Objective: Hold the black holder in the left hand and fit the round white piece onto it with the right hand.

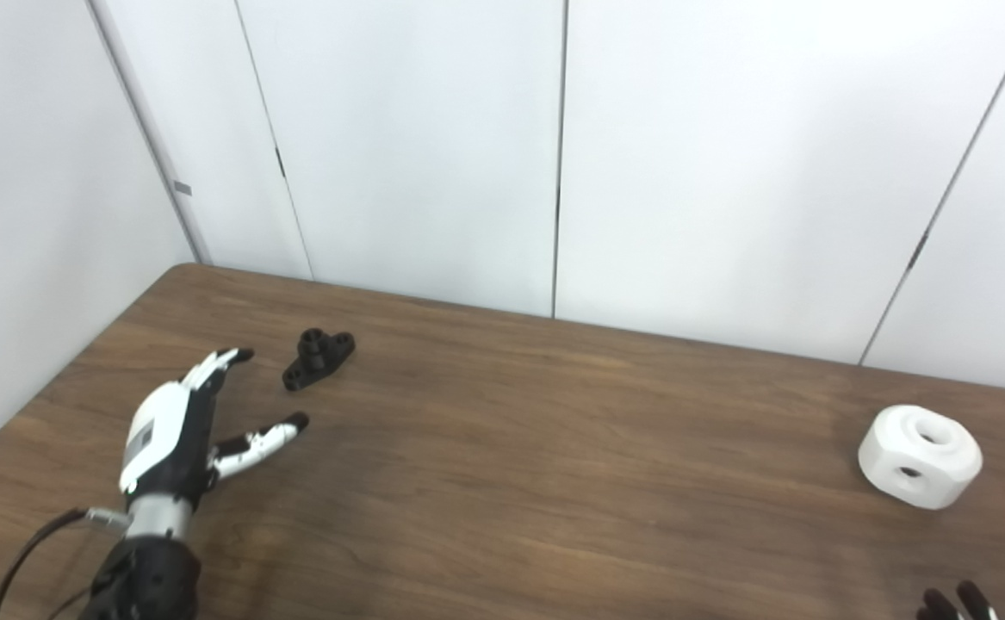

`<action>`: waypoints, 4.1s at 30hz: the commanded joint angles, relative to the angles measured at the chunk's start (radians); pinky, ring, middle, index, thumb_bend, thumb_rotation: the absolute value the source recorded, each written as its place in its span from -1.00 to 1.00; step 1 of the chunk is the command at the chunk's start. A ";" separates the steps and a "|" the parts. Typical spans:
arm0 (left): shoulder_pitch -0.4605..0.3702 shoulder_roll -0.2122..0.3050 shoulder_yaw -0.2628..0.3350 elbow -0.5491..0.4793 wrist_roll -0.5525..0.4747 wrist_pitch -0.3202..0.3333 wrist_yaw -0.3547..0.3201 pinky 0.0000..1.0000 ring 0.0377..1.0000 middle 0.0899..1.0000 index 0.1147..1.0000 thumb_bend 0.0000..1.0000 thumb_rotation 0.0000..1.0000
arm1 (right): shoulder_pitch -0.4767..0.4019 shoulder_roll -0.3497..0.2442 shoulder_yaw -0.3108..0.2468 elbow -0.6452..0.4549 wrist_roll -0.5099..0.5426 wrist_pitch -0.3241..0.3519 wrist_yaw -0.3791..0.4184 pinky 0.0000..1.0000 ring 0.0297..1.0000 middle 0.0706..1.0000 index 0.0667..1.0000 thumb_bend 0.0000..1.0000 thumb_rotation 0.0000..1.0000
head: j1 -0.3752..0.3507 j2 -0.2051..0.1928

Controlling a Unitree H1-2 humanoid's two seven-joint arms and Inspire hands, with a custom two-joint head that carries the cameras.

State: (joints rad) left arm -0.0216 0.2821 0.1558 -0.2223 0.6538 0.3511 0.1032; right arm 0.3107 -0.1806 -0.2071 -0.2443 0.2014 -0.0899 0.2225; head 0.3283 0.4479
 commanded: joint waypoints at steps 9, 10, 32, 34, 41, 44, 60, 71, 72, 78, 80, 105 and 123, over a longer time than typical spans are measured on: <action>-0.138 0.053 -0.050 0.160 0.072 0.015 0.054 1.00 0.91 0.84 0.65 0.69 -0.04 | 0.018 -0.013 0.006 -0.011 0.004 0.012 -0.020 0.98 0.89 0.89 0.98 0.11 1.00 | -0.003 0.004; -0.153 0.056 -0.054 0.181 0.073 0.017 0.056 1.00 0.91 0.84 0.65 0.69 -0.03 | 0.018 -0.014 0.007 -0.010 0.004 0.010 -0.019 0.98 0.89 0.89 0.98 0.11 1.00 | -0.003 0.004; -0.322 0.107 -0.116 0.510 0.058 0.015 0.180 0.96 0.86 0.78 0.61 0.70 -0.11 | 0.032 -0.024 0.021 -0.025 0.014 0.000 -0.033 1.00 0.90 0.89 0.98 0.05 1.00 | -0.010 0.017; -0.330 0.111 -0.123 0.525 0.057 0.028 0.172 0.98 0.88 0.80 0.62 0.70 -0.09 | 0.031 -0.026 0.021 -0.018 0.020 -0.008 -0.030 1.00 0.91 0.90 0.98 0.07 1.00 | -0.012 0.018; -0.348 0.116 -0.132 0.550 0.028 0.045 0.161 1.00 0.90 0.80 0.62 0.71 -0.07 | 0.034 -0.026 0.022 -0.029 0.011 0.004 -0.041 0.96 0.88 0.88 0.96 0.08 1.00 | -0.015 0.019; -0.354 0.114 -0.126 0.554 -0.001 0.036 0.164 1.00 0.89 0.79 0.60 0.71 -0.09 | 0.036 -0.026 0.023 -0.033 0.014 0.009 -0.042 0.98 0.89 0.88 0.96 0.08 1.00 | -0.017 0.021; -0.378 0.119 -0.157 0.580 -0.030 0.026 0.178 0.96 0.85 0.73 0.39 0.69 -0.17 | 0.044 -0.027 0.029 -0.043 0.011 0.012 -0.047 0.97 0.88 0.88 0.96 0.00 1.00 | -0.020 0.030; -0.389 0.117 -0.181 0.609 -0.024 0.009 0.202 0.98 0.84 0.71 0.34 0.69 -0.30 | 0.043 -0.026 0.030 -0.041 0.007 0.010 -0.051 0.97 0.89 0.88 0.96 0.07 1.00 | -0.021 0.038; -0.389 0.117 -0.182 0.610 -0.025 0.008 0.203 0.98 0.84 0.71 0.34 0.69 -0.31 | 0.043 -0.026 0.030 -0.043 0.004 0.013 -0.053 0.95 0.88 0.87 0.96 0.10 1.00 | -0.021 0.038; -0.391 0.120 -0.187 0.619 -0.028 0.006 0.209 1.00 0.85 0.70 0.29 0.64 -0.43 | 0.046 -0.024 0.032 -0.058 0.002 0.028 -0.063 0.96 0.88 0.87 0.95 0.08 1.00 | -0.023 0.041; -0.391 0.120 -0.185 0.622 -0.031 0.005 0.212 1.00 0.85 0.70 0.26 0.64 -0.45 | 0.048 -0.025 0.032 -0.061 0.003 0.032 -0.065 0.95 0.88 0.87 0.95 0.08 1.00 | -0.023 0.043; -0.371 0.122 -0.185 0.633 -0.033 -0.044 0.288 1.00 0.77 0.51 -0.17 0.04 -0.90 | 0.051 -0.033 0.027 -0.077 0.024 0.042 -0.060 0.94 0.88 0.88 0.96 0.11 1.00 | -0.019 0.056; -0.349 0.127 -0.209 0.589 -0.038 -0.054 0.244 0.93 0.70 0.46 -0.17 0.04 -0.91 | 0.046 -0.034 0.036 -0.082 0.017 0.047 -0.066 0.92 0.88 0.88 0.95 0.11 1.00 | -0.035 0.068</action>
State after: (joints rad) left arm -0.3645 0.3845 -0.0450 0.4040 0.6113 0.3162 0.3545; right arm 0.3411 -0.2067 -0.1746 -0.3043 0.2208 -0.0520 0.1552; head 0.2945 0.5139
